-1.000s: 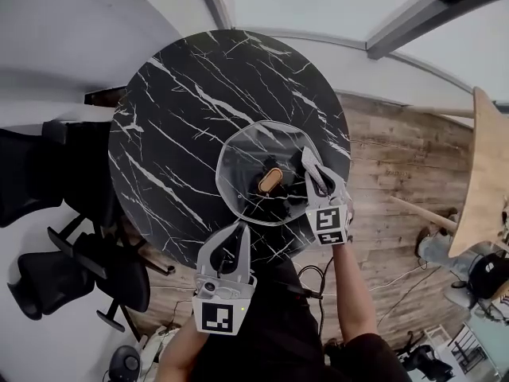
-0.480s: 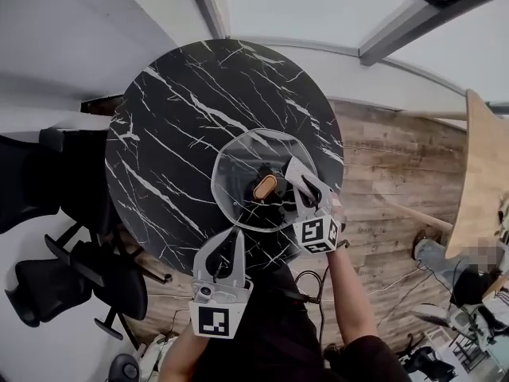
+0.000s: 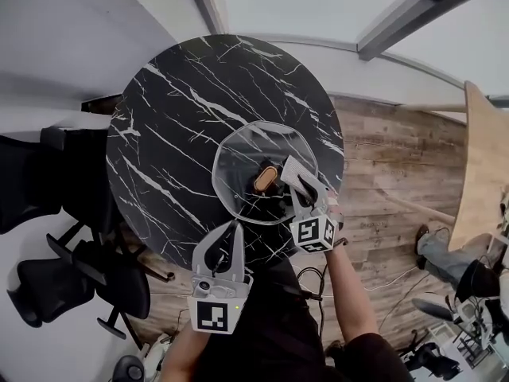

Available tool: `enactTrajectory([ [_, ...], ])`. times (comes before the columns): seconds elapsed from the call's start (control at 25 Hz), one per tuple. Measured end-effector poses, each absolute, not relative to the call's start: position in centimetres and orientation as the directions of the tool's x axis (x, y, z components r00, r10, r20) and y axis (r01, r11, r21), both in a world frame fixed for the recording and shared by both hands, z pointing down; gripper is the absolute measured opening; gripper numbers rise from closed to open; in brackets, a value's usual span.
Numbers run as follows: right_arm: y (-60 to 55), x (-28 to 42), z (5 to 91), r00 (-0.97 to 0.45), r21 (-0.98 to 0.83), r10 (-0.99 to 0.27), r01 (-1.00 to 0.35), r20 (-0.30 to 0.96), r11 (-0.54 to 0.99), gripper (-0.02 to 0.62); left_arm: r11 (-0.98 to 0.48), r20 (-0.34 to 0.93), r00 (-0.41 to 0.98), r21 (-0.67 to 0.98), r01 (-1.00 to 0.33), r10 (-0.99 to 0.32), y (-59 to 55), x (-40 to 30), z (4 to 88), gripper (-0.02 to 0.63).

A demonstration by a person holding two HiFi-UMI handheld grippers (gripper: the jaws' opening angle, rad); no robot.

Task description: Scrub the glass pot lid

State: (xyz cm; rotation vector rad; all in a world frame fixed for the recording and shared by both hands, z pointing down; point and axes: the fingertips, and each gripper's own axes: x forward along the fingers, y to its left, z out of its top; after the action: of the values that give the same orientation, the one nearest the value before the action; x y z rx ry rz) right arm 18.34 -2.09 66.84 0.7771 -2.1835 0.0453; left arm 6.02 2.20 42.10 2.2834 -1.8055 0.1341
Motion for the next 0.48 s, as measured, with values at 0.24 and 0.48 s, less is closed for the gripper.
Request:
enactTrajectory([
  [0.24, -0.2, 17.9, 66.8, -0.480, 0.216, -0.528, -0.563, 0.700, 0.798, 0.077, -0.225, 0.179, 0.246, 0.129, -0.966, -0.953, 2.7, 5.0, 41.0, 0.003],
  [0.48, 0.9, 17.0, 66.9, -0.442, 0.231, -0.565, -0.608, 0.697, 0.760, 0.077, -0.308, 0.165, 0.327, 0.129, -0.943, -0.931, 3.2, 4.1, 41.1, 0.003],
])
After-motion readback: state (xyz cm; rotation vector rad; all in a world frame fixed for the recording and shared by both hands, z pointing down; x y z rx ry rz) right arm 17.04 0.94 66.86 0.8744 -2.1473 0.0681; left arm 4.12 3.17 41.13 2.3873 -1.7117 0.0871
